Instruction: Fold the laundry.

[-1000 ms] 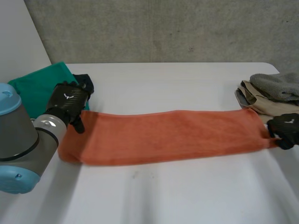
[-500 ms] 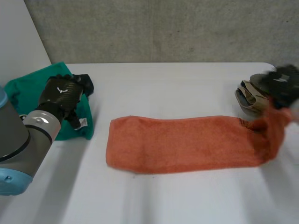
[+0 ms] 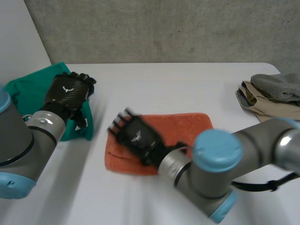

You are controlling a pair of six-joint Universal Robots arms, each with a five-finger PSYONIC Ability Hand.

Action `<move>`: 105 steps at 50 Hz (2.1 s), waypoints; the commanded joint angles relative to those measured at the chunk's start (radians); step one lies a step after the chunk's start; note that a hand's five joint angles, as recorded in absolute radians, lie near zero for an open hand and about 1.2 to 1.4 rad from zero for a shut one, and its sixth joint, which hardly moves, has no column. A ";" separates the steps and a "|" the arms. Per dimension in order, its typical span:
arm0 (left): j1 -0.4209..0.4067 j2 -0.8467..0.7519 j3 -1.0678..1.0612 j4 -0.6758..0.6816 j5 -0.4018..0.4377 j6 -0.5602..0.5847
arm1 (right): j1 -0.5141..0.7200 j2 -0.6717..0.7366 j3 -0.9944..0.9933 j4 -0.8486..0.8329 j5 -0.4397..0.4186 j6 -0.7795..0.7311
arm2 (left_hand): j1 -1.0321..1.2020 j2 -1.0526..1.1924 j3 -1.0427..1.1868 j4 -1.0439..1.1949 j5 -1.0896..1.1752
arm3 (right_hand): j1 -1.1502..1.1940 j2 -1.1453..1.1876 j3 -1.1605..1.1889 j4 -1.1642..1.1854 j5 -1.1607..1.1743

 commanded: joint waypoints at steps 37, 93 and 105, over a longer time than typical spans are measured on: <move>-0.100 -0.006 -0.021 -0.005 -0.104 0.000 | 0.051 -0.014 -0.040 0.109 0.003 -0.066 | -0.005 -0.017 -0.021 -0.013 -0.012 | 1.139 1.137 1.127 1.126 1.135; -0.259 -0.325 0.179 -0.172 -0.207 -0.016 | -0.171 0.014 -0.239 0.508 0.214 0.304 | 0.022 0.010 0.006 0.014 0.015 | 0.001 -0.001 -0.011 -0.012 -0.003; -0.241 -0.161 0.302 -0.189 0.066 -0.051 | -0.039 -0.213 0.109 0.203 0.266 0.277 | 0.028 0.016 0.011 0.020 0.021 | -0.029 -0.031 -0.040 -0.042 -0.032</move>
